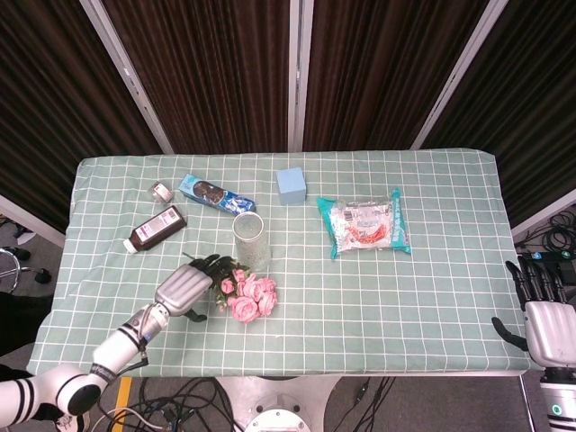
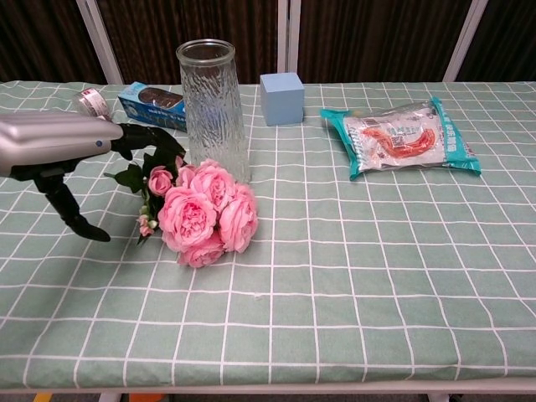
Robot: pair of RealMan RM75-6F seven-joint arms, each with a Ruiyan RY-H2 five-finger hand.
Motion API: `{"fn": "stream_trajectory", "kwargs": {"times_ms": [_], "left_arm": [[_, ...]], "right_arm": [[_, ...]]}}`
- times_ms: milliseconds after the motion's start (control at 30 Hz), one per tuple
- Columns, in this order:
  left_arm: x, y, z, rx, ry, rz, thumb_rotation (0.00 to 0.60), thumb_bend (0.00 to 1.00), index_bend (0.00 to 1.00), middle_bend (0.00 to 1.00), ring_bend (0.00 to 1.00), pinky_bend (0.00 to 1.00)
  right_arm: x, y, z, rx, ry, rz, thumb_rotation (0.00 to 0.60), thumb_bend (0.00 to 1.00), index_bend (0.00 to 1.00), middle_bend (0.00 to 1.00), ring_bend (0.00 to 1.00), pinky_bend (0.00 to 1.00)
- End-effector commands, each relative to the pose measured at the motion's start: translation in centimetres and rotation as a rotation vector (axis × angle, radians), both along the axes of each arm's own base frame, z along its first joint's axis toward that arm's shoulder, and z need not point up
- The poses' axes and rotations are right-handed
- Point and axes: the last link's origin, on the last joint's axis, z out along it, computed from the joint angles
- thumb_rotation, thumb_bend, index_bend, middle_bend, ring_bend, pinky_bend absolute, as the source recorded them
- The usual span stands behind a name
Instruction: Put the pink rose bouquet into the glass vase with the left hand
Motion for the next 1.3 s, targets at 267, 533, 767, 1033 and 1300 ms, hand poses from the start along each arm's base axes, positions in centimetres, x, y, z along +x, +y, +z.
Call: {"fn": "stream_trajectory", "kwargs": {"times_ms": [267, 533, 767, 1033, 1300], "left_arm": [[0.4, 1.2, -1.7, -0.037, 0.044, 0.001, 0.600, 0.01, 0.06, 0.01, 0.00, 0.20], [0.8, 2.0, -2.9, -0.063, 0.050, -0.002, 0.600, 0.01, 0.06, 0.02, 0.00, 0.21], [0.8, 2.6, -3.3, -0.080, 0.072, -0.008, 0.600, 0.01, 0.09, 0.07, 0.01, 0.23], [0.4, 2.2, -3.9, -0.097, 0.084, -0.019, 0.600, 0.03, 0.23, 0.16, 0.11, 0.29], [0.2, 1.9, -3.8, -0.063, 0.064, -0.040, 0.600, 0.08, 0.33, 0.32, 0.29, 0.42]], "right_arm": [[-0.6, 0.1, 0.1, -0.002, -0.003, -0.015, 0.600, 0.14, 0.00, 0.00, 0.00, 0.00], [-0.7, 0.0, 0.0, 0.005, -0.002, -0.018, 0.600, 0.14, 0.00, 0.00, 0.00, 0.00], [-1.0, -0.3, -0.3, 0.015, -0.002, -0.032, 0.600, 0.14, 0.00, 0.00, 0.00, 0.00], [-1.1, -0.6, -0.4, 0.014, -0.004, -0.037, 0.600, 0.15, 0.00, 0.00, 0.00, 0.00], [-1.1, -0.4, -0.3, 0.010, -0.004, -0.042, 0.600, 0.15, 0.00, 0.00, 0.00, 0.00]]}}
